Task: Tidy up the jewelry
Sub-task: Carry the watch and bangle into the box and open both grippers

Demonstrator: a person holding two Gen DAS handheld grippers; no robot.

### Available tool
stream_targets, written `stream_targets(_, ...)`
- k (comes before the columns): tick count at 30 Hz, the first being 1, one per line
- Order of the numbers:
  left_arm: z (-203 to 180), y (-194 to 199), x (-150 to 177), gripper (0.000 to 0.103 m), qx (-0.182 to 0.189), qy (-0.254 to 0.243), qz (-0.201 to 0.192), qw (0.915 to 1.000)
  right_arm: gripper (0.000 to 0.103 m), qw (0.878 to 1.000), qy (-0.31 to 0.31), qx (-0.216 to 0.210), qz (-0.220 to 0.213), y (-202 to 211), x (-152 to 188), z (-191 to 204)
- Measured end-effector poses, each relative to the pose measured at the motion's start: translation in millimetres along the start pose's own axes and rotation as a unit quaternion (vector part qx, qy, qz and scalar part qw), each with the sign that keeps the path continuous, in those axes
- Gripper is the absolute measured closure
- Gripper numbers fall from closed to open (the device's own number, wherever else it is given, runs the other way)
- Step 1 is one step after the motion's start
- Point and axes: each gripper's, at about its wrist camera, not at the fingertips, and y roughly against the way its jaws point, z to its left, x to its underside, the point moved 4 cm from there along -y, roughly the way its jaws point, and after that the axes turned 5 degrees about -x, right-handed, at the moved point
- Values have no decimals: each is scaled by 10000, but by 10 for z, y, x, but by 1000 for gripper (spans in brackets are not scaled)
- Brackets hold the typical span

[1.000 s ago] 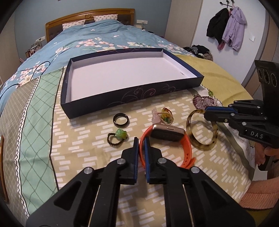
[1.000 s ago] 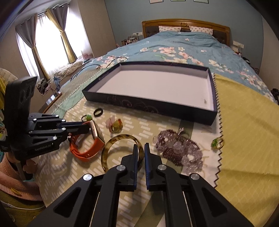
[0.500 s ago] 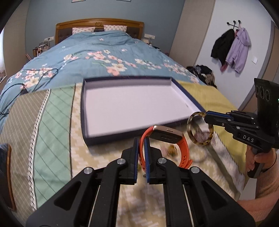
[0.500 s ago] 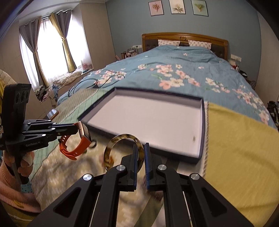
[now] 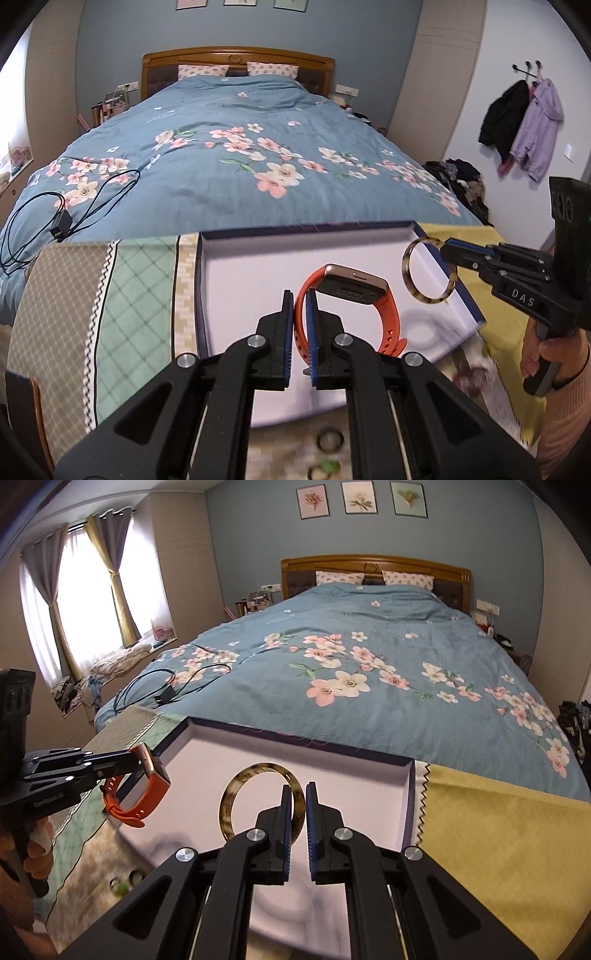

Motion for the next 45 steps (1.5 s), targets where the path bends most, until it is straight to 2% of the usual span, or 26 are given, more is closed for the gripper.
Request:
stream_targets(6,76,-405,-206,96,-90,238,221,9994,97,9997,-72,106,195,-300,-90,-110)
stream_targets(18,165,-1088,-346,95,-397,458,601,9963,97,9972,-391,183,616,-724,-152,-296)
stream_targets(28,197,-1413,-381,93,-481,639,1016,9916,96,9940,-713,284,786,-846,-193,-395)
stream_targets(30,207,-1452,-376,91,-431,668,1080,9910,94,9943,-742,300,708,-800,-200,-405)
stream_targets(31,221,-1454,-367,88,-423,686,1093,9907,89,9947,-730,317,644,-755,-205,-398)
stream_targets(32,221,-1440,-361,84,-391,702,1067,9910,81,9955,-704,321,548,-689,-212,-385)
stream_targets(33,219,-1398,-357,82,-395,679,986,9920,79,9967,-637,283,421,-596,-222,-352)
stream_targets(35,219,-1303,-362,68,-435,629,830,9936,76,9986,-427,229,220,-394,-226,-261)
stream_targets(37,205,-1145,-362,65,-472,542,579,9957,72,9997,-226,110,51,-187,-199,-163)
stream_targets(39,189,-934,-348,57,-463,434,306,9975,69,10000,-19,27,-74,9,-147,-76)
stream_targets(43,118,-437,-211,54,-385,26,-188,9991,65,9993,292,-193,-93,342,108,76)
stream_targets(45,81,-254,-102,54,-276,-132,-289,9991,65,9992,306,-248,-10,426,257,109)
